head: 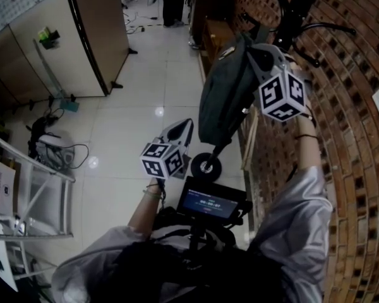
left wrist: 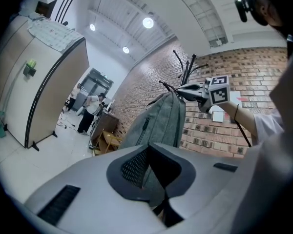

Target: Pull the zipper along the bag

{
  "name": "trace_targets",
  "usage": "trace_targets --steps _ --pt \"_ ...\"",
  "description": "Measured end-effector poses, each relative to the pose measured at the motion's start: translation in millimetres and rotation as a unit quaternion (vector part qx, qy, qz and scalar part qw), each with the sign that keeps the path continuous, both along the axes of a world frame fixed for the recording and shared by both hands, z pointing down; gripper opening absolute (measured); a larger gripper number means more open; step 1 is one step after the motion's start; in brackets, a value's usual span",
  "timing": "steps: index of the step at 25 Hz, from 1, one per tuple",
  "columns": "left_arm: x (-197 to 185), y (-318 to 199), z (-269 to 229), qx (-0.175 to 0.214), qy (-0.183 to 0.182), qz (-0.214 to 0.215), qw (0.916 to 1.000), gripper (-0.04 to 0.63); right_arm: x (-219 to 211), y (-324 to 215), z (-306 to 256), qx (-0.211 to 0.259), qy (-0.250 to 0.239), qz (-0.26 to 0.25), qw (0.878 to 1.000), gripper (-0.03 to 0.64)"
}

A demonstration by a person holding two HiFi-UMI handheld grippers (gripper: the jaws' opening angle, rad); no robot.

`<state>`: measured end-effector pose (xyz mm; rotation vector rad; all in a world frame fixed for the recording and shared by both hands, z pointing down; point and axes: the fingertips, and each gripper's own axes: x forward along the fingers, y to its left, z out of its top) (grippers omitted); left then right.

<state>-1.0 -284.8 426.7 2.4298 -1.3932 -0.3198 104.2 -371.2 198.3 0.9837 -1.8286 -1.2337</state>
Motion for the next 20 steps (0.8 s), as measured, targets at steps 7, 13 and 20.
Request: trace_targets --steps 7,13,20 --pt "-0.1 -10.3 -7.5 0.003 -0.002 0.030 0.9996 0.008 -4.2 -0.6 -0.4 -0.010 -0.002 0.021 1.000 0.017" --pt "-5.2 -17.8 -11.2 0.003 0.009 0.049 0.9988 0.008 -0.1 7.0 8.2 -0.030 0.026 0.044 0.998 0.014" --pt "-0.1 -14.1 -15.0 0.009 0.006 0.071 0.9974 0.008 5.4 12.4 12.9 -0.031 0.041 0.068 0.996 0.009"
